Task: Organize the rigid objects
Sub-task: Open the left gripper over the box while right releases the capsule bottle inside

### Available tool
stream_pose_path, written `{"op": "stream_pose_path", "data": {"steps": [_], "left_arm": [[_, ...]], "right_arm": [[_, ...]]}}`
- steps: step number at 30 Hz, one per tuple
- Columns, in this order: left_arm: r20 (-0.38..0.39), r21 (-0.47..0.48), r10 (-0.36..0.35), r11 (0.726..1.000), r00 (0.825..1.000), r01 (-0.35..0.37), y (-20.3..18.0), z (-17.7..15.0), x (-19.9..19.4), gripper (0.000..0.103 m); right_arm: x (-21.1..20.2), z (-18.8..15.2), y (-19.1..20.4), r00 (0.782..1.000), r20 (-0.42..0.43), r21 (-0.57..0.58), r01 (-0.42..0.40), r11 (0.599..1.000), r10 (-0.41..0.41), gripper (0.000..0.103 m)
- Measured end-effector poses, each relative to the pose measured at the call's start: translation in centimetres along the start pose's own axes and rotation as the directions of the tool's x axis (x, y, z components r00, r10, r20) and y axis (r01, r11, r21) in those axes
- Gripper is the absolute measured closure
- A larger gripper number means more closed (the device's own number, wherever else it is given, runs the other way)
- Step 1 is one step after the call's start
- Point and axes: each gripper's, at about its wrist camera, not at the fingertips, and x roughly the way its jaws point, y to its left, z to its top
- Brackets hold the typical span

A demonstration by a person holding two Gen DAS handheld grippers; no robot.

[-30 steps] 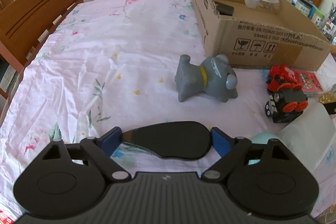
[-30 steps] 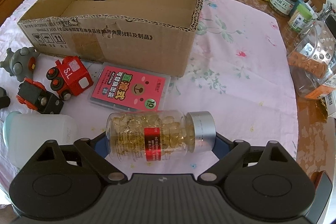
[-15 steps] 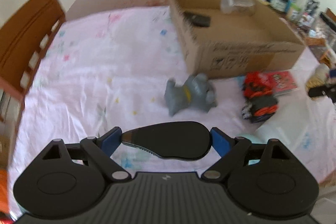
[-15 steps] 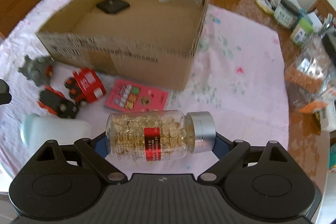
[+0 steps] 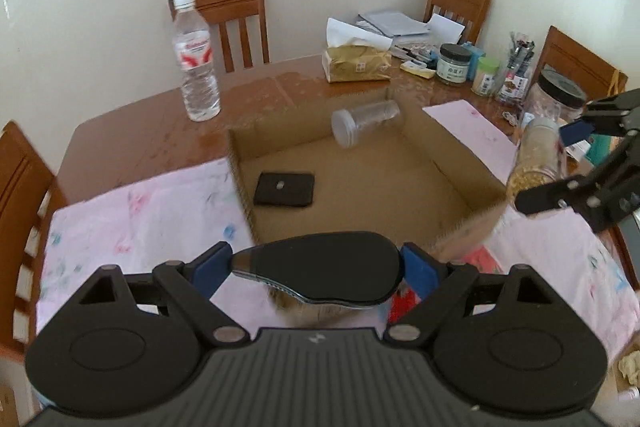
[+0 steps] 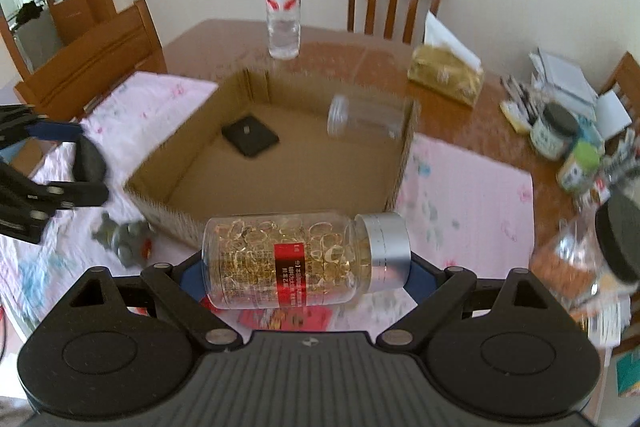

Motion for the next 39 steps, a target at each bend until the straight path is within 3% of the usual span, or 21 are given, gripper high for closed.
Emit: {"op": "stream_pose_path", "data": {"steps": [9, 14, 17, 26, 34, 39], "left_arm": [[-0.082, -0.014, -0.001, 1.000, 0.997, 0.000, -1.4, 0.2, 6.7, 0.013], [-0.053, -0.050, 0.044, 0.998, 0.998, -0.046, -1.1, -0.1, 7.2, 0.012], [-0.018, -0.093, 0.089, 0.992, 0.996, -0.090, -0.5, 0.3, 6.8, 0.006], [0.041, -0.222, 0.207, 0.956, 0.978, -0.193, 0.9, -0.9, 2.4, 0.004], [0.033, -0.262, 0.303, 0.922, 0.952, -0.285, 0.9, -3.2, -1.0, 0.002], [0.017, -0.270, 0.344, 0.906, 0.939, -0.327, 1.2, -4.6, -2.4, 0.002]], "right_arm": [[2.1, 1.7, -0.5, 1.000, 0.003, -0.026, -0.019, 0.999, 0.019, 0.007], [3.4, 1.9, -0.9, 1.000, -0.017, -0.029, -0.025, 0.999, 0.025, 0.007], [4.1, 2.2, -1.0, 0.999, -0.024, -0.030, -0.029, 0.999, 0.028, 0.007], [6.0, 3.6, -0.8, 0.999, -0.033, -0.055, -0.041, 0.998, 0.039, 0.007], [8.8, 4.8, -0.3, 0.996, -0.077, -0.053, -0.045, 0.998, 0.041, 0.007], [8.7, 5.5, -0.1, 0.999, -0.033, -0.032, -0.028, 0.999, 0.027, 0.000]]}}
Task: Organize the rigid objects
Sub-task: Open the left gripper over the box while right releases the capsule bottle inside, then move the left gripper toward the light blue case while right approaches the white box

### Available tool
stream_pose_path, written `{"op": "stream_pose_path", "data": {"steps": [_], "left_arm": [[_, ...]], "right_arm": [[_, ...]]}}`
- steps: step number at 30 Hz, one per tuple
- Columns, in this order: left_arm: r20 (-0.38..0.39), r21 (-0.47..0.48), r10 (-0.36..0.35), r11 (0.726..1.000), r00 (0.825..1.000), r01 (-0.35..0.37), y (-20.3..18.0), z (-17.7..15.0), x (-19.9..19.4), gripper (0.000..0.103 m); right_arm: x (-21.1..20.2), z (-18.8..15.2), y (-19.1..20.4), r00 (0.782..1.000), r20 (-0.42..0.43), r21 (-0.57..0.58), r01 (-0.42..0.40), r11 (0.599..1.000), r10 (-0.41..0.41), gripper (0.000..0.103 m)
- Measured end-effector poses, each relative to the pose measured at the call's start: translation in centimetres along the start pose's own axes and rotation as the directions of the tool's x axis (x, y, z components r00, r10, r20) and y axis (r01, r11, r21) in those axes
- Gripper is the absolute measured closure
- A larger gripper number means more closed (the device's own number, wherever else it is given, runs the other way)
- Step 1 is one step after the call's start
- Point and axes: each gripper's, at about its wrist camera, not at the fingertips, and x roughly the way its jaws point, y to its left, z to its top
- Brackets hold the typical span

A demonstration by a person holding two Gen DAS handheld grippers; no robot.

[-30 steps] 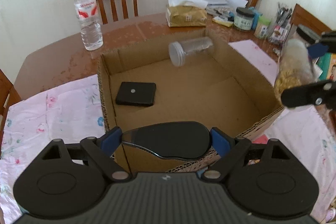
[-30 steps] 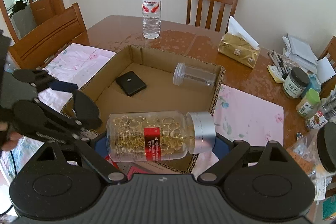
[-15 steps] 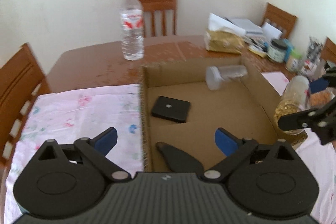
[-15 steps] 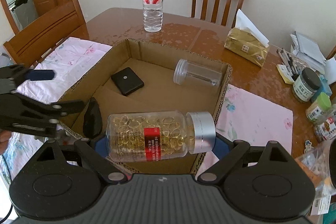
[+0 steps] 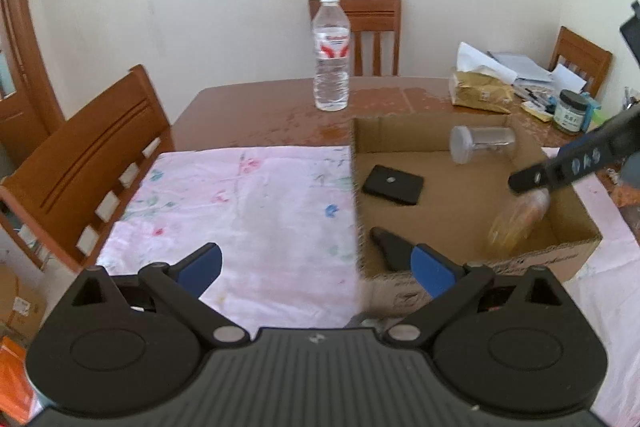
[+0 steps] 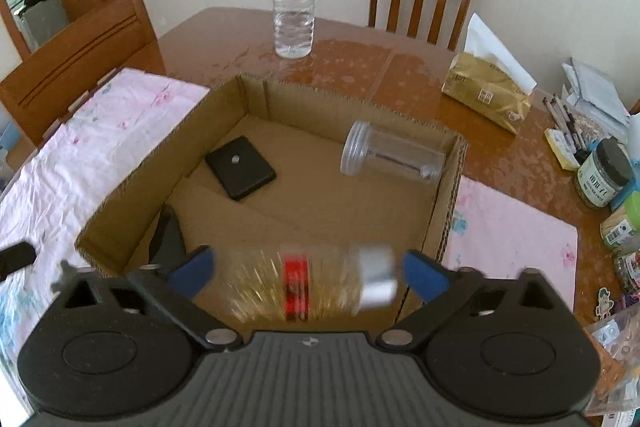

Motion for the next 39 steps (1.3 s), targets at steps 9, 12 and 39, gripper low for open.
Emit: {"op": "stream_pose_path", "data": {"steps": [9, 12, 39], "left_arm": [[-0.036, -0.017, 0.032, 0.999, 0.999, -0.033, 2.1, -1.5, -0.9, 0.002], [-0.057, -0.015, 0.040, 0.999, 0.998, -0.041, 2.7, -2.0, -1.0, 0.002], [-0.130, 0.058, -0.138, 0.988, 0.982, 0.146, 6.7, -6.9, -2.4, 0.002]], "right_arm": [[-2.3, -0.7, 1.2, 0.999, 0.040, 0.030, 0.027, 0.999, -0.028, 0.000], [-3.2, -1.7, 1.9, 0.998, 0.043, 0.039, 0.038, 0.998, -0.040, 0.000], [-3.3, -14.2, 13.4, 0.984, -0.173, 0.094, 0.056, 0.994, -0.039, 0.000]]}}
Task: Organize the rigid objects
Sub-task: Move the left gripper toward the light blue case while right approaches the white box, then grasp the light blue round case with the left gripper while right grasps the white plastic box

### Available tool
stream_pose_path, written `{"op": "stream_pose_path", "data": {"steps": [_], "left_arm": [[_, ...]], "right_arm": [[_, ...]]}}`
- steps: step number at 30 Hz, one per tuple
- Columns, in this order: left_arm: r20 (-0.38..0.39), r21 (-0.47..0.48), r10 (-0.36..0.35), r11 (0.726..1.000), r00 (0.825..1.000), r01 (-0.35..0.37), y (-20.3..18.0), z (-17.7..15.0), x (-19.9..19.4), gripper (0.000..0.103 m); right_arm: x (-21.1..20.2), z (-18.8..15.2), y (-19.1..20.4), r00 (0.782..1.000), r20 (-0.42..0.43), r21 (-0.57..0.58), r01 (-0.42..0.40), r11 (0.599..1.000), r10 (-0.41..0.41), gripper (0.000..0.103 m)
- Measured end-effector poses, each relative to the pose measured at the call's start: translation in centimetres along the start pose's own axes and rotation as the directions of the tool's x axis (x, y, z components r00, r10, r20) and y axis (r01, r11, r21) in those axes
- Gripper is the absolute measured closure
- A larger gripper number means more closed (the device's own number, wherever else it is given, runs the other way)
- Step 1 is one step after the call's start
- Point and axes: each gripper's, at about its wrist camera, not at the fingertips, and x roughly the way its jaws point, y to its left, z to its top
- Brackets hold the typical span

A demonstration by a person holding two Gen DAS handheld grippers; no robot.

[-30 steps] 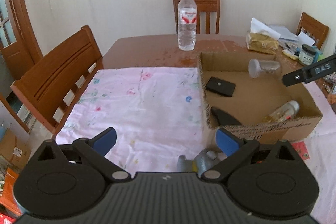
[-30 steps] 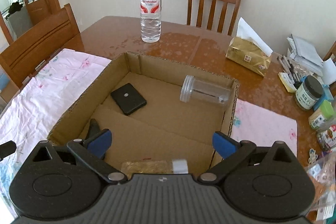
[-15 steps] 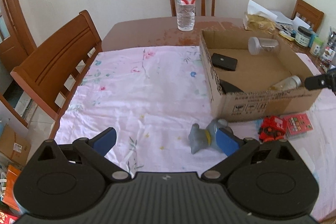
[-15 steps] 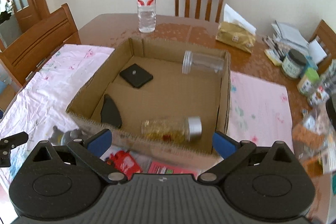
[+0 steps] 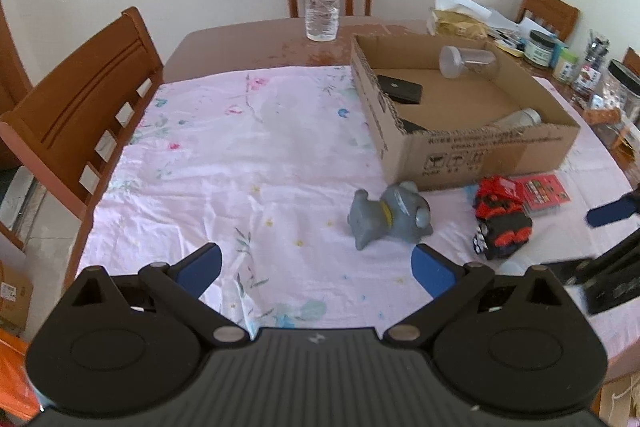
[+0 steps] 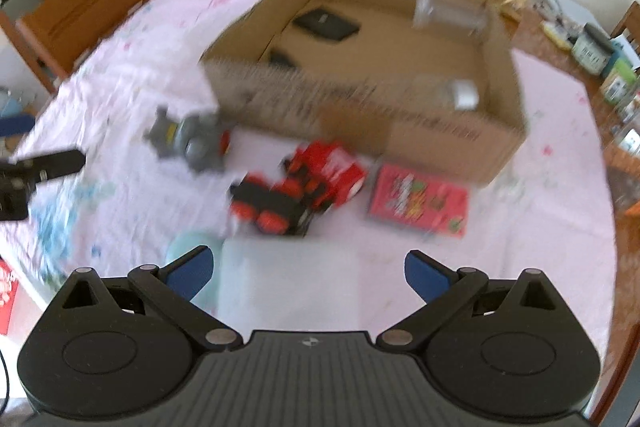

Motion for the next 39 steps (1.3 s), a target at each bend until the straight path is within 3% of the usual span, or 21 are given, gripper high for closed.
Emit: {"op": "stream_pose_path", "data": {"steps": [7, 16, 19, 27, 39], "left_arm": [[-0.004, 0.003, -0.059, 0.998, 0.998, 0.059, 0.1, -1.2, -0.4, 0.002], [-0.041, 0.017, -0.128, 0.992, 0.991, 0.129, -1.4, -2.2, 0.3, 0.002], [-0.054, 0.028, -0.170, 0.985, 0.984, 0.172, -2.6, -2.5, 0.9, 0.002], [-0.112, 0.033, -0.174, 0.983, 0.978, 0.179, -6.3, -2.9, 2.7, 0.002], [-0.146, -0.018, -0.090, 0.996, 0.985, 0.089, -9.9, -3.0, 6.5, 0.002]], "right_arm": [[1.8, -1.1, 0.8, 0.997, -0.032, 0.046, 0.076, 0.996, -0.075, 0.000], [2.9, -2.1, -3.0, 0.986, -0.061, 0.106, 0.164, 0.981, -0.158, 0.000], [3.5, -3.2, -4.9, 0.988, -0.088, 0.138, 0.135, 0.981, -0.124, 0.000], [3.3, -4.6, -6.1, 0.996, -0.019, 0.073, 0.087, 0.993, -0.086, 0.000], [3.1, -5.3, -6.5, 0.999, 0.039, -0.032, 0.037, 0.999, -0.035, 0.000]]}}
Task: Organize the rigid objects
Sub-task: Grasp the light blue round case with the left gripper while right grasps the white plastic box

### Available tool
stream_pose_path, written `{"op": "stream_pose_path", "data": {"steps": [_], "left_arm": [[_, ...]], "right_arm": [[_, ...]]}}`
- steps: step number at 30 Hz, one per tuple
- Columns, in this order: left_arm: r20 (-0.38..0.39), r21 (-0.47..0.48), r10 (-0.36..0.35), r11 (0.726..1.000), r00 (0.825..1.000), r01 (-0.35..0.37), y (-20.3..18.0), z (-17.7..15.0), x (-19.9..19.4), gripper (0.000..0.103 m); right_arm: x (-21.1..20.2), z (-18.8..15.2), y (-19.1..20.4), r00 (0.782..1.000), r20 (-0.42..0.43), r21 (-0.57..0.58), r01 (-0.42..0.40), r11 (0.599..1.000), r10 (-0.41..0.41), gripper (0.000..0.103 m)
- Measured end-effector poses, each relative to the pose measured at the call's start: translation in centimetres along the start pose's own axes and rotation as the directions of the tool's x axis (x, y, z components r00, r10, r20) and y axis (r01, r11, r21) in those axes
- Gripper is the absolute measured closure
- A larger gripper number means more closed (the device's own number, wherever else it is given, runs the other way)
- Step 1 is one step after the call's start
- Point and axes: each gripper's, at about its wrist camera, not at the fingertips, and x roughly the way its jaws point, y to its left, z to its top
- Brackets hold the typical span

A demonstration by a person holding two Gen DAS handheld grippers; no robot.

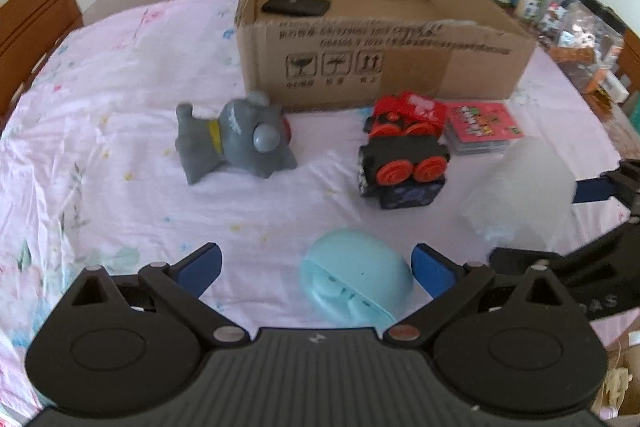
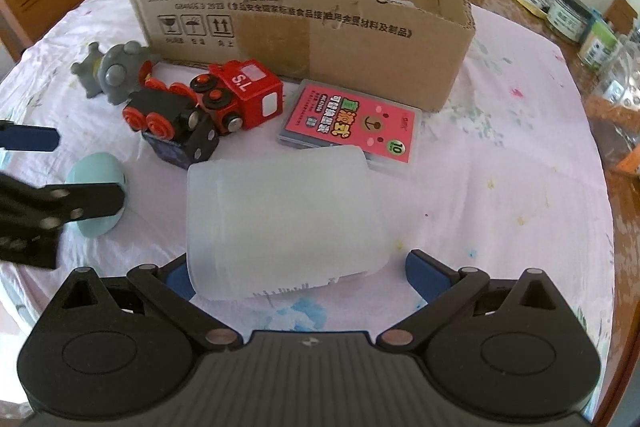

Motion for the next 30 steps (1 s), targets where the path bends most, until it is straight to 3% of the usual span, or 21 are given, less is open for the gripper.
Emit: {"op": "stream_pose_path", "data": {"steps": [8, 17, 26, 30], "left_arm": [[-0.029, -0.017, 0.085, 0.996, 0.996, -0.086, 0.3, -1.9, -0.4, 0.001], [-0.004, -0.010, 0.088, 0.996, 0.996, -0.088, 1.1, -2.6, -0.9, 0.002], [0.036, 0.029, 0.050, 0.998, 0.998, -0.052, -0.4, -1.7, -0.6, 0.024], [0.049, 0.029, 0.044, 0.999, 0.998, -0.046, -1.0, -1.4, -0.8, 0.044]], "right_arm": [[0.0, -0.1, -0.1, 1.000, 0.008, -0.029, -0.016, 0.999, 0.016, 0.000], [-0.1, -0.2, -0.1, 0.999, 0.025, -0.046, -0.024, 0.999, 0.026, 0.000], [-0.1, -0.3, -0.2, 0.999, 0.032, -0.048, -0.026, 0.999, 0.027, 0.000], [-0.2, -0.4, -0.1, 0.999, 0.036, -0.045, -0.024, 0.999, 0.026, 0.000]]}}
